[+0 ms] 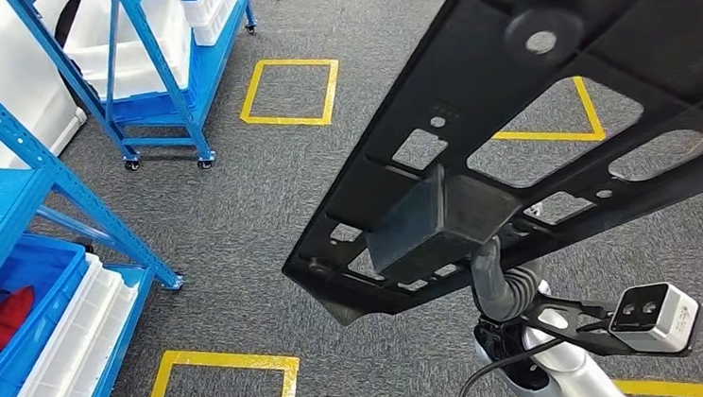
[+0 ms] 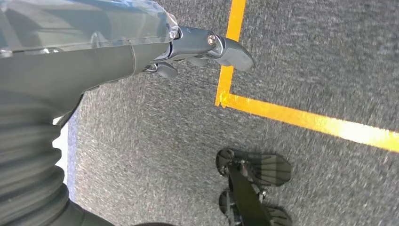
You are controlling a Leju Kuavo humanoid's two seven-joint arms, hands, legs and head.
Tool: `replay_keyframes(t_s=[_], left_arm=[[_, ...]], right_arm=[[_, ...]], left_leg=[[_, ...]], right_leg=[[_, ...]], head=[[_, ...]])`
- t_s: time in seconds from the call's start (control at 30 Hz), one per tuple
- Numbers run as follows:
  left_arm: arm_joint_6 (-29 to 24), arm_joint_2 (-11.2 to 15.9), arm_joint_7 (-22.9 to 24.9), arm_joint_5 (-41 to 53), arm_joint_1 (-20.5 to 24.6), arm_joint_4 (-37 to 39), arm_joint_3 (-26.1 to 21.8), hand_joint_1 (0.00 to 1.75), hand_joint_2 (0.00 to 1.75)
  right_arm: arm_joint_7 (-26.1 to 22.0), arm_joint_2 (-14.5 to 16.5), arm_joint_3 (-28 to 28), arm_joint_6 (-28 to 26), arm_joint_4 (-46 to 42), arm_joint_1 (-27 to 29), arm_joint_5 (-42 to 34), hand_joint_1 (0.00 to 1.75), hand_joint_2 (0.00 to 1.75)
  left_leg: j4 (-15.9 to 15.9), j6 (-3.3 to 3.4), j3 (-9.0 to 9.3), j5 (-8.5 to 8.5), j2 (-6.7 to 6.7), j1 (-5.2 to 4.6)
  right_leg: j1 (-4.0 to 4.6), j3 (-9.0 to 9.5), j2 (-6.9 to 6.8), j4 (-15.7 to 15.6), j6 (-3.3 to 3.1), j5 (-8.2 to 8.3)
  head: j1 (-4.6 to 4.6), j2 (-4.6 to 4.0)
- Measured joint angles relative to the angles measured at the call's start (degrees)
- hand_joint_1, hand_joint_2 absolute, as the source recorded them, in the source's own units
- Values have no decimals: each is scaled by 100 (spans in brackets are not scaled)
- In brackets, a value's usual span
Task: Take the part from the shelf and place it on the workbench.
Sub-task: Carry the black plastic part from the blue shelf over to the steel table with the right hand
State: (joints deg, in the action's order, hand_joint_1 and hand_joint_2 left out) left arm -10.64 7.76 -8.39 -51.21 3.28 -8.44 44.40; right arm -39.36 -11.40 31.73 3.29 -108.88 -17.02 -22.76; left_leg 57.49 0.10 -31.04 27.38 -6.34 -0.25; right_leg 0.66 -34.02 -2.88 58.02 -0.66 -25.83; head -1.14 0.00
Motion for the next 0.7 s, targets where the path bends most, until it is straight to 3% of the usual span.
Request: replay_keyframes(t_s=[0.03,0.1,0.17,0.2,0.23,0.27,0.3,0.37,0.43,0.5,0.53,0.6,0.67,0.7], left_arm=[[-1,-13,-30,-26,-9,0,1,0,175],[-7,-36,-102,-84,-46,-1,1,0,175],[-27,-47,-155,-157,-106,0,-1,0,175],[-43,-52,-170,-191,-133,1,-5,0,175],[-56,-54,-179,-218,-156,1,-12,0,175],[-66,-56,-184,-232,-169,1,-19,0,175],[-69,-55,-184,-233,-174,1,-24,0,175],[-50,-44,-184,-212,-173,1,-26,0,175],[-11,-31,-185,-175,-162,1,-25,0,175],[20,-15,-191,-134,-139,1,-20,0,175],[29,-6,-199,-116,-122,1,-14,0,175],[36,12,-220,-95,-106,1,3,0,175],[39,27,-236,-89,-114,1,20,0,175],[40,33,-241,-87,-120,1,25,0,175]], right_arm=[[-2,-20,56,-9,4,-1,9,175,175],[-3,-32,152,2,3,-9,51,175,175],[-3,-28,241,22,4,1,122,175,175],[-3,-27,281,25,5,20,162,175,175],[-3,-28,317,19,6,38,196,175,175],[-3,-31,351,0,7,48,216,175,175],[-3,-39,378,-29,8,52,223,175,175],[-3,-83,411,-86,7,46,216,175,175],[-3,-154,410,-99,1,75,246,175,175],[-3,-213,391,-91,-25,179,333,175,175],[-4,-234,373,-92,-48,249,385,175,175],[-5,-265,334,-102,-98,344,457,175,175],[-5,-286,306,-106,-122,388,480,175,175],[-5,-294,300,-108,-126,414,485,175,175]], left_leg=[[23,-30,4,34,41,9],[349,-79,-123,256,290,32],[1089,-103,-470,611,527,50],[1444,-115,-654,724,561,55],[1642,-125,-773,735,575,61],[1621,-134,-795,628,583,72],[1375,-140,-710,424,607,88],[605,-154,-392,16,796,133],[180,-139,-204,-103,972,152],[136,-79,-182,-84,934,134],[114,-38,-174,-98,872,130],[60,46,-153,-126,746,129],[40,94,-149,-127,610,108],[41,104,-152,-122,533,95]], right_leg=[[-13,11,60,-27,-28,15],[-49,41,175,-80,-94,45],[-53,48,298,-86,-129,48],[-52,51,372,-83,-136,48],[-51,55,454,-79,-136,47],[-54,62,538,-72,-131,43],[-60,72,619,-61,-118,35],[-71,73,768,-5,-66,0],[-80,30,894,56,8,-23],[-100,-16,1004,62,85,-9],[-109,-27,987,75,116,-17],[-107,-145,740,322,168,-182],[-107,-471,433,989,206,-534],[-117,-658,370,1362,222,-684]], head=[[0,0],[-1,0],[-2,0],[-2,0],[-2,0],[-2,0],[-2,0],[-1,0],[-1,0],[-1,0],[-1,0],[-1,0],[0,0],[0,0]])
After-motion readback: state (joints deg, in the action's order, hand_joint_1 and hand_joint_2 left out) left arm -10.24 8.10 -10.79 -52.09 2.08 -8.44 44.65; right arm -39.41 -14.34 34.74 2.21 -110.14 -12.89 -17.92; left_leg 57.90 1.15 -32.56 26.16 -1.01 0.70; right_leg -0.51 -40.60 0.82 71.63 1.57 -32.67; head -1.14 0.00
